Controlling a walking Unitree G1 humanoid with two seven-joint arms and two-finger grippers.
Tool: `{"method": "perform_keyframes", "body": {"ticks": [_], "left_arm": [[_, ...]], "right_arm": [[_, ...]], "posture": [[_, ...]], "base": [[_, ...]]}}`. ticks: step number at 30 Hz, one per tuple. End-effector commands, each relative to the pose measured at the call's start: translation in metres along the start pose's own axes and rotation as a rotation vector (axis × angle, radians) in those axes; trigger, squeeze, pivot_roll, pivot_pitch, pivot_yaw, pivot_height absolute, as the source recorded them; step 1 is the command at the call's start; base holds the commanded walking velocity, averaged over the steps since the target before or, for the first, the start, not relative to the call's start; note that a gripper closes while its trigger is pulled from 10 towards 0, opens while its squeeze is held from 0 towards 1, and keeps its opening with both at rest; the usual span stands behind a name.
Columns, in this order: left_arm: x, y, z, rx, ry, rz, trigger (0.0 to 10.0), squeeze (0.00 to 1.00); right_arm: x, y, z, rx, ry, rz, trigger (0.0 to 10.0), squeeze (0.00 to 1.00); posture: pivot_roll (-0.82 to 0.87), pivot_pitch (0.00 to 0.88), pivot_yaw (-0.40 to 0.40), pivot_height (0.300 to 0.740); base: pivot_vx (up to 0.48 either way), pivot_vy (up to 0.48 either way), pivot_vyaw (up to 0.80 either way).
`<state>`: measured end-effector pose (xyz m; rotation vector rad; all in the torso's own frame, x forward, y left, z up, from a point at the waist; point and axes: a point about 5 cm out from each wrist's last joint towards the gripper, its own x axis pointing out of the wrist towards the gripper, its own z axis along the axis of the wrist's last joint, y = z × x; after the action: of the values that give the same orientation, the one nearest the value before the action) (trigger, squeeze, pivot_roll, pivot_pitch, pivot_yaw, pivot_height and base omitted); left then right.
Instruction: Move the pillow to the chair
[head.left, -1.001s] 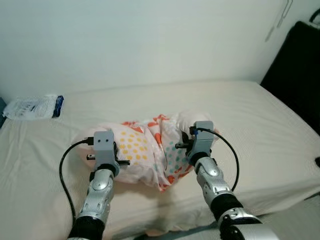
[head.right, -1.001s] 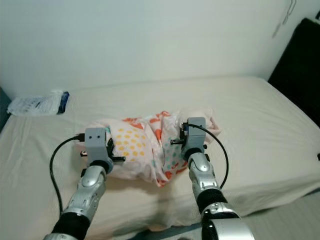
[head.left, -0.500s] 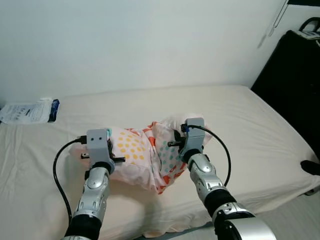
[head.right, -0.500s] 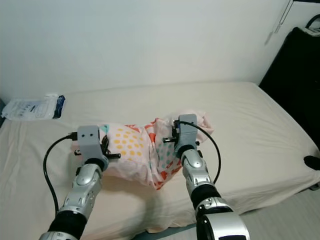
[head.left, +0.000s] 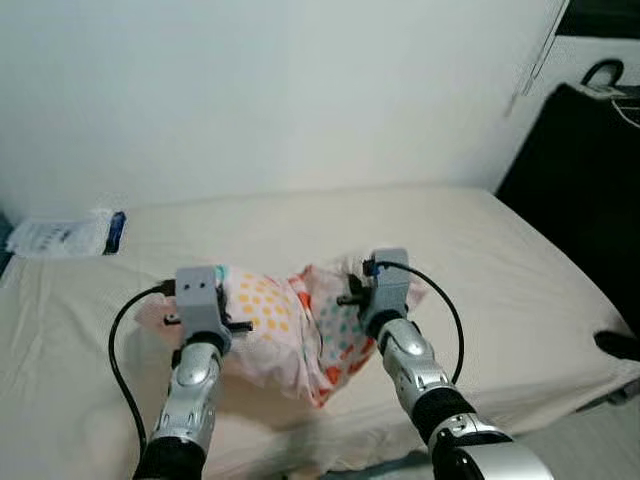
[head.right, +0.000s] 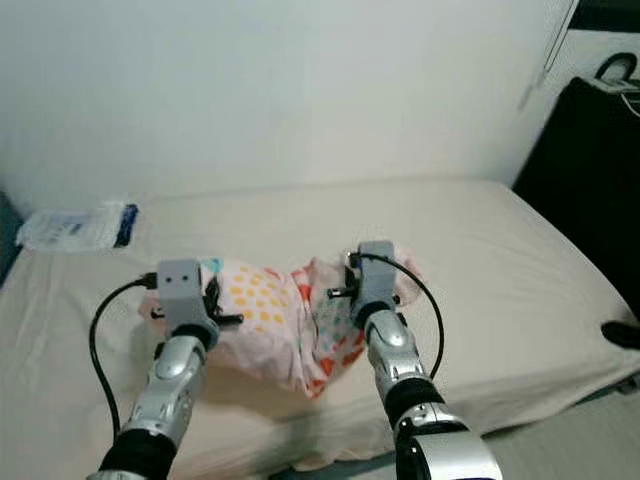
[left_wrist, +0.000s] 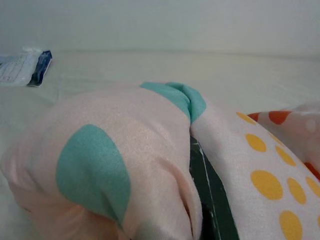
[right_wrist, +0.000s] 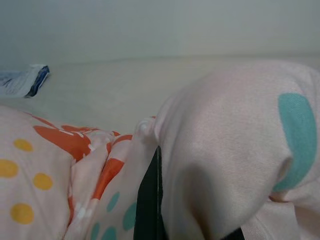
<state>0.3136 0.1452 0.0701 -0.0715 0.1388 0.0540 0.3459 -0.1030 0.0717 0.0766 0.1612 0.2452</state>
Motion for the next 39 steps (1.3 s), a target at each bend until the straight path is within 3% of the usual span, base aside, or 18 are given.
{"method": "perform_keyframes", "body": {"ticks": [1, 3, 5, 6, 9, 11, 13, 16, 19, 21, 26, 30, 39], "left_arm": [[0.007, -0.019, 0.024, 0.042, -0.061, -0.096, 10.0, 0.00], [0.016, -0.028, 0.050, 0.072, -0.099, -0.153, 10.0, 0.00], [0.016, -0.028, 0.050, 0.072, -0.099, -0.153, 10.0, 0.00], [0.020, -0.031, 0.065, 0.096, -0.124, -0.179, 10.0, 0.00], [0.023, -0.033, 0.080, 0.110, -0.142, -0.200, 10.0, 0.00], [0.025, -0.035, 0.102, 0.139, -0.184, -0.224, 10.0, 0.00], [0.025, -0.034, 0.102, 0.142, -0.185, -0.215, 10.0, 0.00], [0.017, -0.022, 0.065, 0.121, -0.119, -0.175, 10.0, 0.00], [0.013, -0.018, 0.051, 0.114, -0.095, -0.158, 10.0, 0.00], [0.005, -0.003, 0.020, 0.110, -0.030, -0.096, 10.0, 0.00], [0.001, 0.008, 0.004, 0.121, 0.013, -0.045, 10.0, 0.00], [-0.010, 0.024, -0.021, 0.133, 0.081, 0.064, 10.0, 0.00], [-0.005, 0.027, -0.017, 0.120, 0.069, 0.092, 10.0, 0.00]], "right_arm": [[0.007, 0.007, 0.015, -0.005, -0.043, 0.038, 10.0, 0.00], [0.009, 0.009, 0.019, -0.009, -0.050, 0.042, 10.0, 0.00], [0.009, 0.009, 0.019, -0.009, -0.050, 0.042, 10.0, 0.00], [0.010, 0.009, 0.021, -0.009, -0.053, 0.042, 10.0, 0.00], [0.011, 0.009, 0.023, -0.007, -0.056, 0.043, 10.0, 0.00], [0.011, 0.008, 0.024, 0.003, -0.056, 0.044, 10.0, 0.00], [0.011, 0.008, 0.022, 0.015, -0.050, 0.046, 10.0, 0.00], [0.009, 0.010, 0.018, 0.052, -0.043, 0.049, 10.0, 0.00], [0.008, 0.010, 0.016, 0.055, -0.043, 0.048, 10.0, 0.00], [0.007, 0.007, 0.015, 0.075, -0.047, 0.032, 10.0, 0.00], [0.008, 0.006, 0.016, 0.079, -0.048, 0.030, 10.0, 0.00], [0.008, 0.010, 0.014, 0.048, -0.030, 0.028, 10.0, 0.00], [0.009, 0.008, 0.012, 0.065, -0.006, 0.036, 10.0, 0.00]], "posture": [[0.04, 0.000, -0.144, 0.740], [0.03, 0.009, -0.154, 0.740], [0.03, 0.009, -0.154, 0.740], [0.03, 0.026, -0.161, 0.740], [0.03, 0.052, -0.173, 0.740], [0.03, 0.073, -0.180, 0.740], [0.03, 0.079, -0.178, 0.740], [0.01, 0.065, -0.153, 0.740], [0.02, 0.021, -0.131, 0.740], [0.04, 0.000, -0.124, 0.740], [0.05, 0.000, -0.114, 0.740], [0.05, 0.000, -0.109, 0.740], [0.05, 0.000, -0.117, 0.740]], "base": [[0.000, 0.000, 0.00], [0.000, 0.000, 0.00], [0.000, 0.000, 0.00], [0.000, 0.000, 0.00], [0.000, 0.000, 0.00], [0.000, 0.000, 0.00], [0.000, 0.000, 0.00], [0.000, 0.000, 0.00], [0.000, 0.000, 0.00], [0.000, 0.000, 0.00], [0.000, 0.000, 0.00], [0.000, 0.000, 0.00], [0.000, 0.000, 0.00]]}}
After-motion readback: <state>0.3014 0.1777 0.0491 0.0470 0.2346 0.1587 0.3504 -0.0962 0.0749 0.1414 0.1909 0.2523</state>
